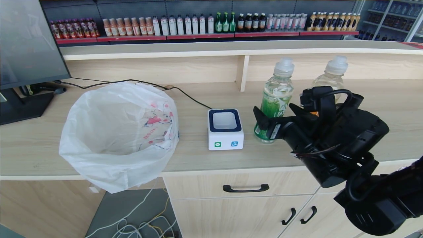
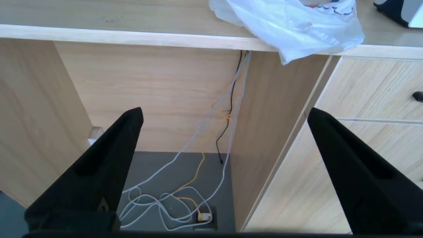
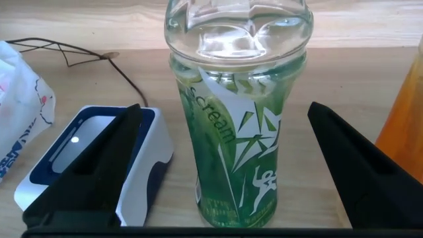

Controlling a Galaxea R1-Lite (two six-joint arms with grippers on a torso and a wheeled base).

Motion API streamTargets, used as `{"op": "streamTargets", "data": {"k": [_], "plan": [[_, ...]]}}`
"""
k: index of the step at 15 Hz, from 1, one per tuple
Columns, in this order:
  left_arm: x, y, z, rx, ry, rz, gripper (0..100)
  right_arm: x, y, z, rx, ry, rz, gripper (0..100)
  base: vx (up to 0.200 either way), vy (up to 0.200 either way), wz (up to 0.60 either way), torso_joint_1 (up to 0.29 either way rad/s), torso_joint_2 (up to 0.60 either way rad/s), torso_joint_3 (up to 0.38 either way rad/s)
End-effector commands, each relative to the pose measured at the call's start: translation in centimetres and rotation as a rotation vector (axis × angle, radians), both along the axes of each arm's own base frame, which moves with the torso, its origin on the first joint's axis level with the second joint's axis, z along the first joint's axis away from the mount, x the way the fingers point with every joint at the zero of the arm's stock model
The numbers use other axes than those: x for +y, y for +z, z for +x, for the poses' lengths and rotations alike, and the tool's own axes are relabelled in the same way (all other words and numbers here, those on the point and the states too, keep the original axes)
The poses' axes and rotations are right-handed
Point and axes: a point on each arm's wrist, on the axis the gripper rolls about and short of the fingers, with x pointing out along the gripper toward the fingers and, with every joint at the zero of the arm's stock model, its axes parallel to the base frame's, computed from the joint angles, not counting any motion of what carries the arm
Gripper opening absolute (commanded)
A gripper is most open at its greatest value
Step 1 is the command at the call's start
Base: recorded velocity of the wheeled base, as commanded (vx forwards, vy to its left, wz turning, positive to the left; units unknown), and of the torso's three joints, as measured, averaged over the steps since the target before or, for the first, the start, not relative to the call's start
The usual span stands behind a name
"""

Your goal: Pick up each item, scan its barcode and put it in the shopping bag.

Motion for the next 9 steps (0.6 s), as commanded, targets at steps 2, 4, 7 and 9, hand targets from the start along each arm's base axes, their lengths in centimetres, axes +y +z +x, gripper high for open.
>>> {"op": "streamTargets", "data": {"k": [2, 4, 7, 9], "plan": [[0.0, 0.0, 0.0, 0.000, 0.000, 0.000, 100, -0.1, -0.2, 0.4, 0.002, -0.012, -0.001, 100, 0.000, 0.000, 0.00, 0.000, 0.00, 0.000], [0.0, 0.0, 0.0, 0.000, 0.000, 0.000, 100, -0.2, 0.1, 1.1, -0.011, -0.024, 0.007, 100, 0.000, 0.000, 0.00, 0.000, 0.00, 0.000], [0.0, 0.0, 0.0, 0.000, 0.000, 0.000, 100, -0.2, -0.2, 1.7, -0.009, -0.034, 0.003, 100, 0.000, 0.000, 0.00, 0.000, 0.00, 0.000], [0.0, 0.0, 0.0, 0.000, 0.000, 0.000, 100, 0.1, 0.1, 2.2, -0.022, -0.034, 0.012, 100, 0.000, 0.000, 0.00, 0.000, 0.00, 0.000]]}}
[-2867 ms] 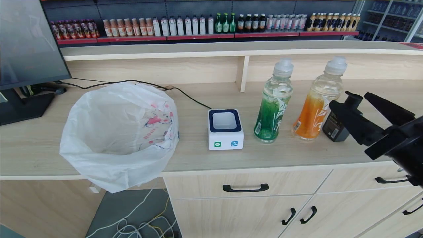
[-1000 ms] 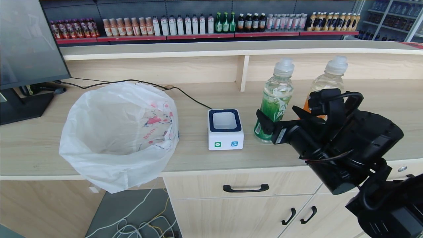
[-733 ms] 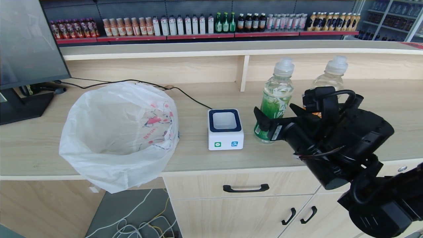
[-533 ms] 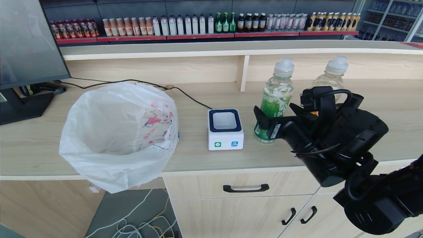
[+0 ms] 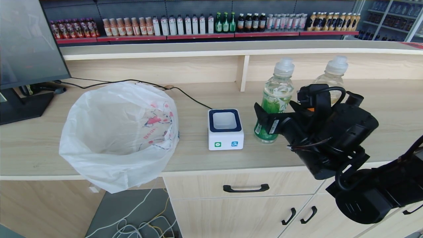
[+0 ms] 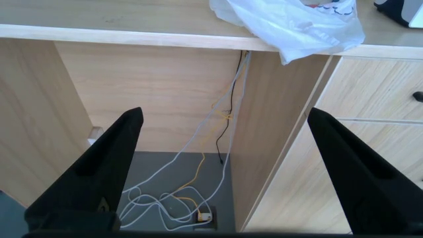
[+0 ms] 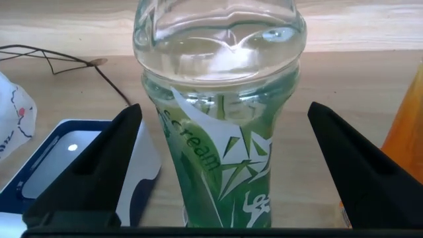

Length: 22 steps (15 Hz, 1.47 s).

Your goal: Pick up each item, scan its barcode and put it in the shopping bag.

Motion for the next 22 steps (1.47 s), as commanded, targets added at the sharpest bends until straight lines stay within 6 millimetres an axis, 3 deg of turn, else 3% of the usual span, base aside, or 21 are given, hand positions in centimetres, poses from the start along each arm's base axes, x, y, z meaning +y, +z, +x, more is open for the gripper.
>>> {"op": "streamTargets", "data": {"k": [1, 20, 21, 22], "plan": [[0.0, 0.0, 0.0, 0.000, 0.000, 0.000, 100, 0.4, 0.0, 0.6, -0.009, 0.001, 0.005, 100, 0.000, 0.000, 0.00, 0.000, 0.00, 0.000], [0.0, 0.0, 0.0, 0.000, 0.000, 0.000, 100, 0.1, 0.2, 2.5, -0.030, -0.023, 0.020, 100, 0.000, 0.000, 0.00, 0.000, 0.00, 0.000], [0.0, 0.0, 0.0, 0.000, 0.000, 0.000, 100, 0.2, 0.2, 2.5, -0.030, -0.022, 0.020, 0, 0.000, 0.000, 0.00, 0.000, 0.00, 0.000], [0.0, 0.0, 0.0, 0.000, 0.000, 0.000, 100, 0.2, 0.2, 2.5, -0.030, -0.021, 0.021, 0, 0.000, 0.000, 0.00, 0.000, 0.00, 0.000]]}}
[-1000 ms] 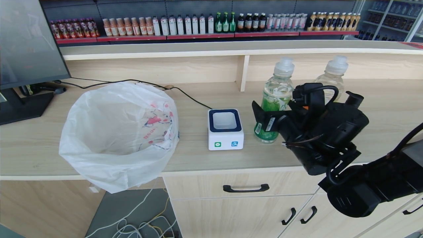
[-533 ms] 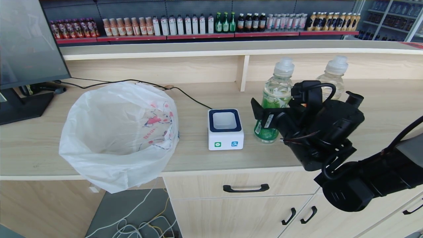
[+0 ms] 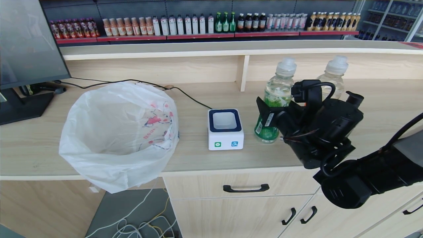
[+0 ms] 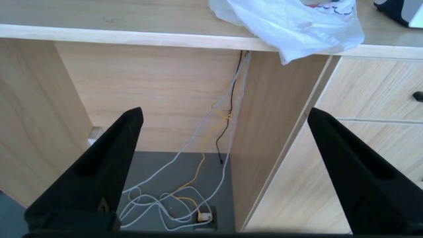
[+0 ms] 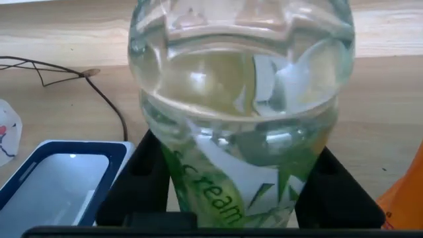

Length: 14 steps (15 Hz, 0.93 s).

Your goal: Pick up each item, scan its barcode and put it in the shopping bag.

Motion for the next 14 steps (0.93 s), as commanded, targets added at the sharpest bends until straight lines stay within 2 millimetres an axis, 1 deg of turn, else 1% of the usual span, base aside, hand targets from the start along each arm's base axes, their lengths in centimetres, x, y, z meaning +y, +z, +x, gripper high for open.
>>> {"op": "streamTargets", "data": {"k": [1, 10, 14], "plan": [[0.0, 0.0, 0.0, 0.000, 0.000, 0.000, 100, 0.0, 0.0, 0.0, -0.001, -0.001, 0.001, 0, 0.000, 0.000, 0.00, 0.000, 0.00, 0.000], [0.0, 0.0, 0.0, 0.000, 0.000, 0.000, 100, -0.1, 0.5, -0.3, -0.014, 0.020, 0.006, 0, 0.000, 0.000, 0.00, 0.000, 0.00, 0.000], [0.0, 0.0, 0.0, 0.000, 0.000, 0.000, 100, -0.3, 1.7, -0.7, -0.052, 0.031, 0.025, 0, 0.000, 0.000, 0.00, 0.000, 0.00, 0.000]]}}
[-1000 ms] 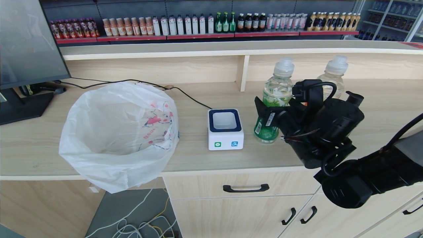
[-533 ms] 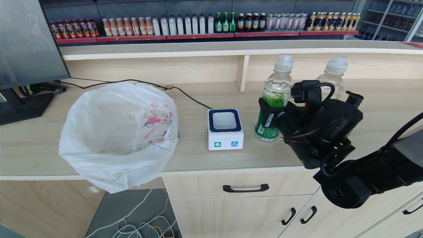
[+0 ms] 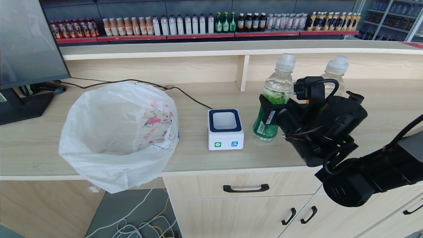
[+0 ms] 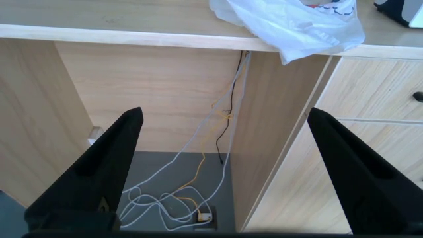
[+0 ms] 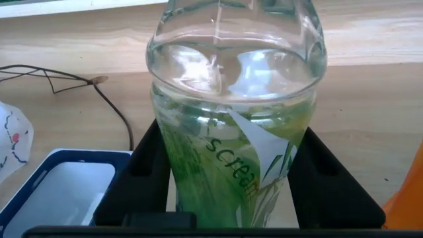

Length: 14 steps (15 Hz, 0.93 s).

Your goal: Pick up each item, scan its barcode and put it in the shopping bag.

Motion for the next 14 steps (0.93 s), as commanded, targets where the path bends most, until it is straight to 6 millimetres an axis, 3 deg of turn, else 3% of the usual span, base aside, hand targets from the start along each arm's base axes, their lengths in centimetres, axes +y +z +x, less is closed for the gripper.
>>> {"op": "streamTargets", "data": {"k": [1, 7, 14], "plan": [[0.0, 0.0, 0.0, 0.000, 0.000, 0.000, 100, -0.2, 0.9, -0.4, -0.027, 0.005, 0.016, 0, 0.000, 0.000, 0.00, 0.000, 0.00, 0.000], [0.0, 0.0, 0.0, 0.000, 0.000, 0.000, 100, -0.8, 2.3, -1.9, -0.058, 0.020, 0.030, 0, 0.000, 0.000, 0.00, 0.000, 0.00, 0.000], [0.0, 0.0, 0.0, 0.000, 0.000, 0.000, 100, -2.1, 2.4, -7.2, -0.037, 0.099, 0.008, 0, 0.000, 0.000, 0.00, 0.000, 0.00, 0.000]]}}
